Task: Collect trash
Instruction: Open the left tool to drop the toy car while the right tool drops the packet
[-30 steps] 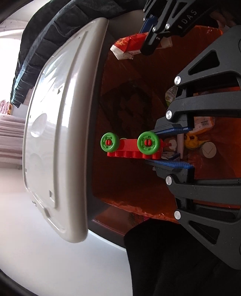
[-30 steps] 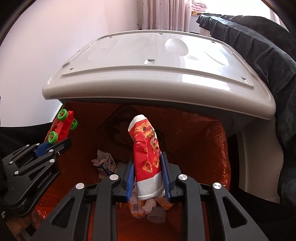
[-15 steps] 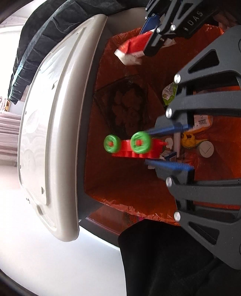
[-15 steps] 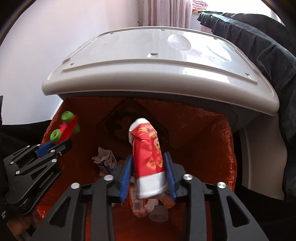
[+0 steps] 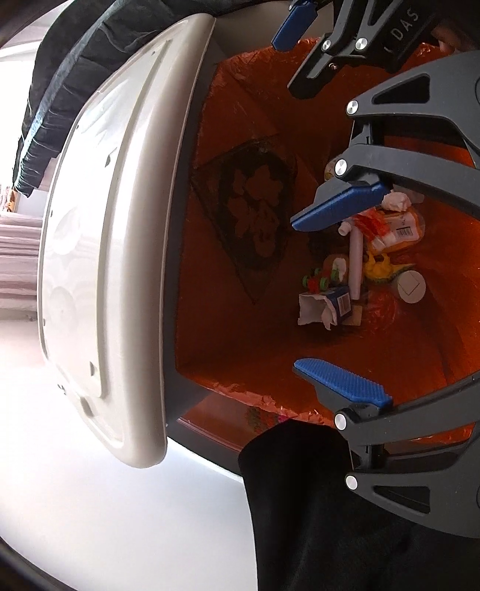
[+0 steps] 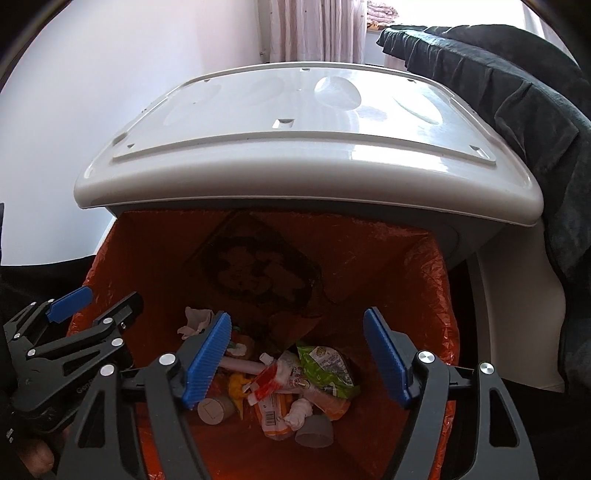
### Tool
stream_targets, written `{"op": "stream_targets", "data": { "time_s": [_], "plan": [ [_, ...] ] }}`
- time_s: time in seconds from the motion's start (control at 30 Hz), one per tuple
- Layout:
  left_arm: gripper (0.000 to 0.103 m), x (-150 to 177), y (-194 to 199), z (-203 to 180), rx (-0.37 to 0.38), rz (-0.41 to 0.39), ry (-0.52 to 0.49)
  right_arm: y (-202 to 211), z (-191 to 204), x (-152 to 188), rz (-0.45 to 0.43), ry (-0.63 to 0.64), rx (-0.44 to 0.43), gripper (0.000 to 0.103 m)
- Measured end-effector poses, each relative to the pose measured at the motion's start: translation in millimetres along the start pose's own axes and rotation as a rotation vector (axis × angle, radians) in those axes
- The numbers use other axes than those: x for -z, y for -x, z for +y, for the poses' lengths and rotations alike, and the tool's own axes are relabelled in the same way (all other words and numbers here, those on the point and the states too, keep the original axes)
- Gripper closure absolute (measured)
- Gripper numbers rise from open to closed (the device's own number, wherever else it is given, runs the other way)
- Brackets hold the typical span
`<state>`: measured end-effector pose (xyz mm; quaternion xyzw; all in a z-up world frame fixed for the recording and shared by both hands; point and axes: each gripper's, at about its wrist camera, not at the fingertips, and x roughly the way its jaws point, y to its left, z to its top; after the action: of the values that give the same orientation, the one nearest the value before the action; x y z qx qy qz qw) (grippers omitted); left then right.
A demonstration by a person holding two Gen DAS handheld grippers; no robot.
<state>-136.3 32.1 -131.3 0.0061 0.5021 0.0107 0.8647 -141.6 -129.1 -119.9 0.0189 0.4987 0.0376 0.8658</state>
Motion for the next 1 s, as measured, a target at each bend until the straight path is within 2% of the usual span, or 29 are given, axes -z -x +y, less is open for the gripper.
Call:
{"op": "stream_targets", "data": {
  "time_s": [0.63,1.0],
  "plan": [
    [0.033,-2,-3,-4,-0.015,0.011,-0.023,-6,-6,-1,0.015,-0.021,-0.002,0.023],
    [0.033,-8,-7,0,-0.021,0.008,-0.002,-3,-29,-10,-0.01,-0.1,0.011,0.019]
  ]
}}
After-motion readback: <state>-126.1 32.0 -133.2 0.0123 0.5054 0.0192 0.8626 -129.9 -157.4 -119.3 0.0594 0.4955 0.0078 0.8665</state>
